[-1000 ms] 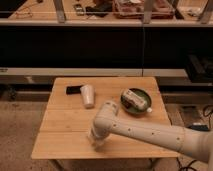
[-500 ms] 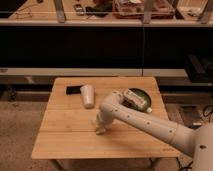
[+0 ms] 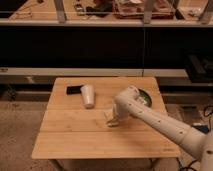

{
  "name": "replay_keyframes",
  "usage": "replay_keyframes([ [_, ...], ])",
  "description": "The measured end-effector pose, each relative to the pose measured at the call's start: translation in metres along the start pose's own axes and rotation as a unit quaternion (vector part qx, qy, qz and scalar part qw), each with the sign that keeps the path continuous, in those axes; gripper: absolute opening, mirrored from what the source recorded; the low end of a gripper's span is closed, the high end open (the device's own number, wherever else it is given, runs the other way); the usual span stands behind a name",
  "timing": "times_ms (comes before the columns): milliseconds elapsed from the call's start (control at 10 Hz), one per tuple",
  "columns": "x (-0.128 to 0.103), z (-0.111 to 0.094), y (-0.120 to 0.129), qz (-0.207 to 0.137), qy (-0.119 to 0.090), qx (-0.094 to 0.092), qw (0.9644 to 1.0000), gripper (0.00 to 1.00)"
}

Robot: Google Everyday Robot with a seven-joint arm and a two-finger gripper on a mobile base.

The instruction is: Wipe the white sponge on the table

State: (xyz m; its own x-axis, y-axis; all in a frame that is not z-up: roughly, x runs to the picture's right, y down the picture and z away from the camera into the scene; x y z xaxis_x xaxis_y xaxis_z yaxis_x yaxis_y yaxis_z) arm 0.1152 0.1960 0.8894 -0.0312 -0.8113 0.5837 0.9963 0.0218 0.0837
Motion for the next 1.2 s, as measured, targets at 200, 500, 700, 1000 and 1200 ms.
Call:
replay_keyframes([
  [200, -0.023, -0.008, 0.042, 0.014, -0.007, -0.023, 0.9996, 0.0],
  [500, -0.068, -0.031, 0.081, 0.005, -0.013, -0.054, 0.9984, 0.0],
  [700, -0.106, -0.05, 0.088, -0.009, -0.022, -0.061, 0.9979, 0.0],
  [1000, -0.152, -0.059, 0.057, -0.031, -0.036, -0.022, 0.9987, 0.0],
  [1200, -0.172, -0.057, 0.028, -0.051, -0.045, 0.007, 0.9977, 0.0],
])
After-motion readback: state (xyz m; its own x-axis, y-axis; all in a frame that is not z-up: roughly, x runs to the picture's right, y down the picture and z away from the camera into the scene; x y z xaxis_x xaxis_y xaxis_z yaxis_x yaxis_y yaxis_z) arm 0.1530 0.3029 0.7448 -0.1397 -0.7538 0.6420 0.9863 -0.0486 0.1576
